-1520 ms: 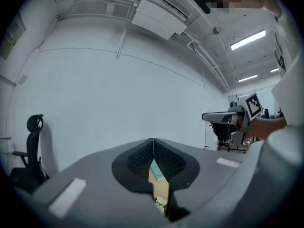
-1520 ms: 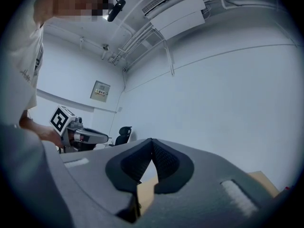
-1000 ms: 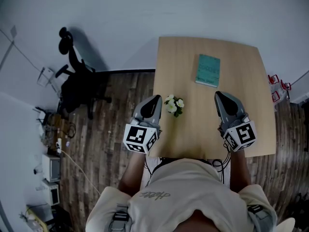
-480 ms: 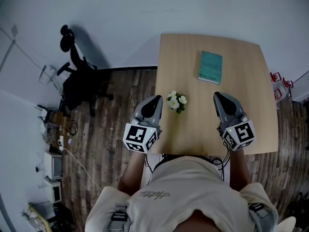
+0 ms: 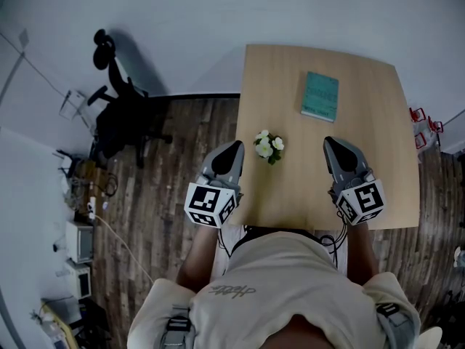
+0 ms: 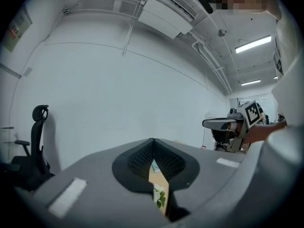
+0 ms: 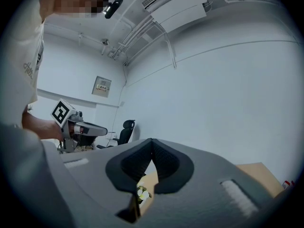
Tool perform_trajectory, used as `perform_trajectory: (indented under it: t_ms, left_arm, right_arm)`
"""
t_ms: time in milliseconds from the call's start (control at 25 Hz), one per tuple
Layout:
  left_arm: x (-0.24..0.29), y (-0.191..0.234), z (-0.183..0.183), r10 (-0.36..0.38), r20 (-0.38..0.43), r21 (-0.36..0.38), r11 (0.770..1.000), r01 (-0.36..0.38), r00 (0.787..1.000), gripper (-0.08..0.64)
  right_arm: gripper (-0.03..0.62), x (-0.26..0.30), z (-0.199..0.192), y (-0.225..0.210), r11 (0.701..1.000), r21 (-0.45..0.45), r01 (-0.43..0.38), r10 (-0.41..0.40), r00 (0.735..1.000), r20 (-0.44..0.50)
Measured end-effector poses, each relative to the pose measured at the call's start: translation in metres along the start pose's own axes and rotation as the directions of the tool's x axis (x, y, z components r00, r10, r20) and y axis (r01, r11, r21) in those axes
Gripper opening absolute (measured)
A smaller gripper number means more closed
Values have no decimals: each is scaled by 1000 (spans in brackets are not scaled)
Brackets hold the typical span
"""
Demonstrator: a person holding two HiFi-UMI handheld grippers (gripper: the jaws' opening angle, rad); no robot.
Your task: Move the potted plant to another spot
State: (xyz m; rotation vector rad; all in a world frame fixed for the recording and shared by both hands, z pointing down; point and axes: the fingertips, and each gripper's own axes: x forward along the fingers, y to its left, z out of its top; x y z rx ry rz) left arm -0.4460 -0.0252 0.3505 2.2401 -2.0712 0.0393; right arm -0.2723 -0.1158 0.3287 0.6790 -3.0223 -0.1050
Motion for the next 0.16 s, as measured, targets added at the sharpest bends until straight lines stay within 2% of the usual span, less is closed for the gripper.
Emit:
perform_trajectory:
  t_ms: [160]
  left_arm:
    - [-3, -1, -1, 4, -2, 0, 1000, -4, 1000, 15]
  right_arm:
    - [2, -1, -2, 4, 1000, 2, -11, 11, 1000, -7]
